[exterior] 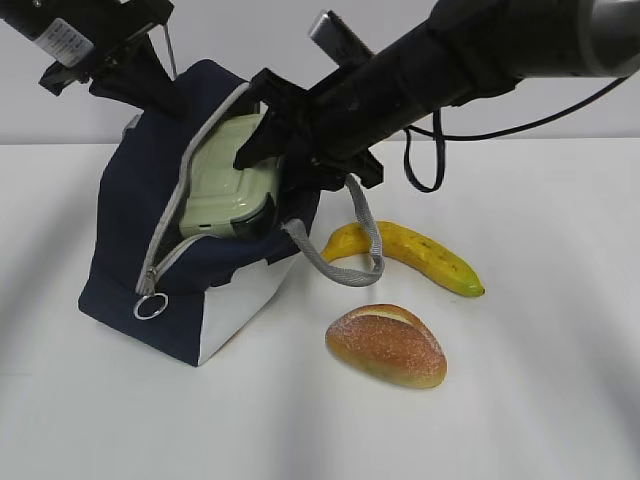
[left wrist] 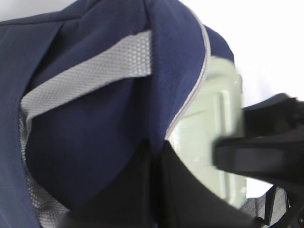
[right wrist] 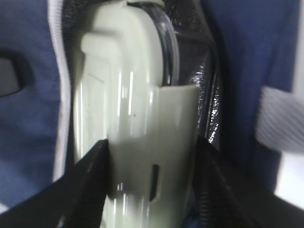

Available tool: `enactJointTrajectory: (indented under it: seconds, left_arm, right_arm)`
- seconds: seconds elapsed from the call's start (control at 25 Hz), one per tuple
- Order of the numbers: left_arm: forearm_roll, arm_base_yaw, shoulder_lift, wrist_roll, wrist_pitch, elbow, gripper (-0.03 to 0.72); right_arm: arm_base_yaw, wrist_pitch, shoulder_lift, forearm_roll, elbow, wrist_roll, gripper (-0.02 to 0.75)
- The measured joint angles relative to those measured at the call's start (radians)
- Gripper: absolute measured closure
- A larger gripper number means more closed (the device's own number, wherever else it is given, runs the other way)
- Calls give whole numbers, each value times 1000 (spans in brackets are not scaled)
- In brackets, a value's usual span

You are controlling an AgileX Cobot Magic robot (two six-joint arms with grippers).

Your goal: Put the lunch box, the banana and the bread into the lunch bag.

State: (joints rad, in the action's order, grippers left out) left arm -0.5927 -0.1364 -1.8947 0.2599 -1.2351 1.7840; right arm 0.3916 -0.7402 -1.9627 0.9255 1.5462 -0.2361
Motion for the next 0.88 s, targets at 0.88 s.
enactJointTrajectory:
  seconds: [0.88]
  left_arm:
    - [7, 0, 0, 0, 1, 0, 690]
  right_arm:
    - [79, 31, -259, -115, 225, 169, 356]
